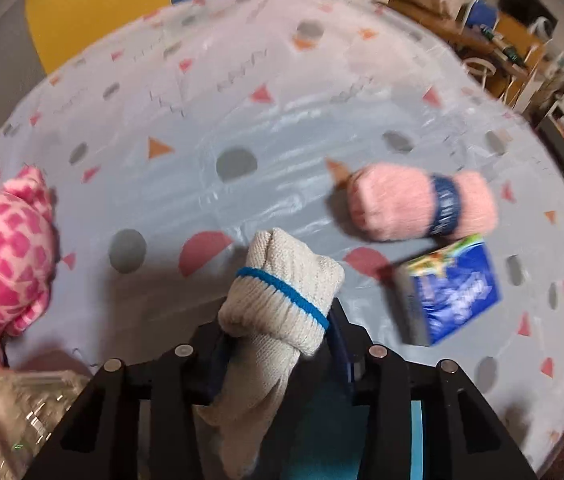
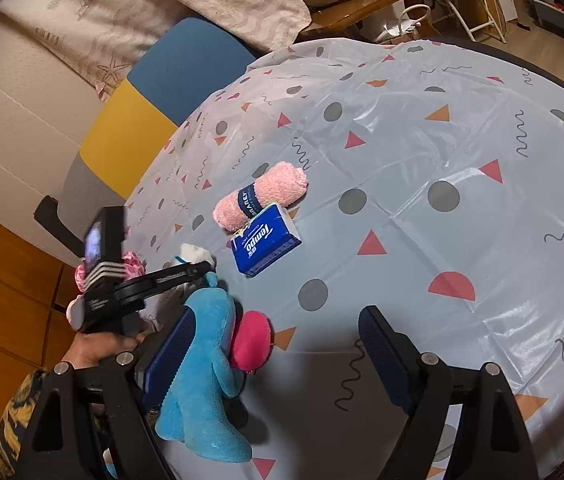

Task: Organize soft objects
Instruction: 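Grasp the white gloves with the left tool while the right grasps the pink dishcloth roll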

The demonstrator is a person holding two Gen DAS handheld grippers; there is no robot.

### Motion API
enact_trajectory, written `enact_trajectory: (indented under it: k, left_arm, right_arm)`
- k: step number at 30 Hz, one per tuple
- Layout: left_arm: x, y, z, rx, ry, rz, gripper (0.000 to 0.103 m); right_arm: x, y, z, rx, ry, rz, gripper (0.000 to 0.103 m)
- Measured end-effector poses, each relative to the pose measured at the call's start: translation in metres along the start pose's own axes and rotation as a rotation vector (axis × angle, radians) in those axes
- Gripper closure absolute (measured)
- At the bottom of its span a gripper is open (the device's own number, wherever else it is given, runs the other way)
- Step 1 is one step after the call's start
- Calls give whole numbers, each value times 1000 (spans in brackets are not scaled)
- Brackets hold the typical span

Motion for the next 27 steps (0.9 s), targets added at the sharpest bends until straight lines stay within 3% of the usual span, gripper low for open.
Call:
enact_trajectory:
  k: [7, 11, 15, 20, 27]
  left_arm:
    - [-98, -12, 4, 4, -63, 227, 59]
    - [-157, -53, 8, 34, -153, 310, 59]
    - [-185, -117, 6, 58, -219, 317, 59]
    - [-196, -198, -5, 18, -248, 290, 59]
    - [-209, -281, -24, -23, -299, 288, 59]
  right_arm:
    - [0, 0, 5, 13, -20, 3, 18]
    - [0, 0, 7, 18, -32, 3, 18]
    - [2, -2, 9, 19, -47, -12, 18]
    - [13, -11, 0, -43, -79, -68, 18]
    - [31, -6, -53, -357, -185, -89, 18]
Point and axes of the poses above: each gripper's, at about its wrist camera, not at the fingertips, and x roughly the way its jaws point, z to its right, y to its top, the point moved 6 cm from there along x, roughly the way its jaws point, and after that the axes turned 1 degree about -z, right-handed, at the moved point
